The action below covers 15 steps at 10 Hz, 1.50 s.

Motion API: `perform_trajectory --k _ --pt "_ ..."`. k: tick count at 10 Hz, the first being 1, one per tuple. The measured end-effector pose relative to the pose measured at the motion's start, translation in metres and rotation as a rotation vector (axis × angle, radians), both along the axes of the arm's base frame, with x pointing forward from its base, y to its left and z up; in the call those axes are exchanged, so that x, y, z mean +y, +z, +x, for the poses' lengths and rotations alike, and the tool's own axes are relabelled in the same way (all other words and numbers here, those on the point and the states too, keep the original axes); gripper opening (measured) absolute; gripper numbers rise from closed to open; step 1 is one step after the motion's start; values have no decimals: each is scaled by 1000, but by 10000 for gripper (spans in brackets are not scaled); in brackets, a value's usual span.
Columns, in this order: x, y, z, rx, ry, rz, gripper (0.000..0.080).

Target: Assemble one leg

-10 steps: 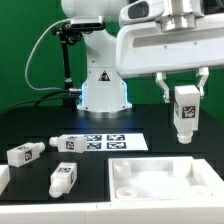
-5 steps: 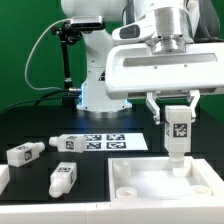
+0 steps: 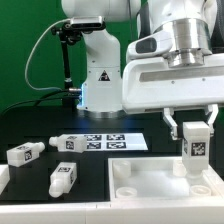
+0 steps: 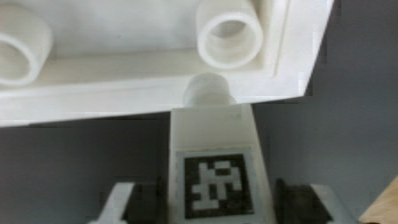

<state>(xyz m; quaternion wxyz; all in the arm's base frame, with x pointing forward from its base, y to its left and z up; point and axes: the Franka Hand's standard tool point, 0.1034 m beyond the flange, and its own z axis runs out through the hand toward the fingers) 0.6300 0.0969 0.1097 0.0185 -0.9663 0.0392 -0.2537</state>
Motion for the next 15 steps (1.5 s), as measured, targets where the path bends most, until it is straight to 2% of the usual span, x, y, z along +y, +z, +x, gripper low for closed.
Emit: perform_trajectory --k 3,6,7,9,15 --pt "1 0 -1 1 3 0 284" --pt "26 -17 -19 8 31 -5 284" --pt "31 -18 -18 -15 40 -11 284" --pt "28 -18 -14 -57 39 -20 284" --pt "12 -19 -15 -50 46 -41 284"
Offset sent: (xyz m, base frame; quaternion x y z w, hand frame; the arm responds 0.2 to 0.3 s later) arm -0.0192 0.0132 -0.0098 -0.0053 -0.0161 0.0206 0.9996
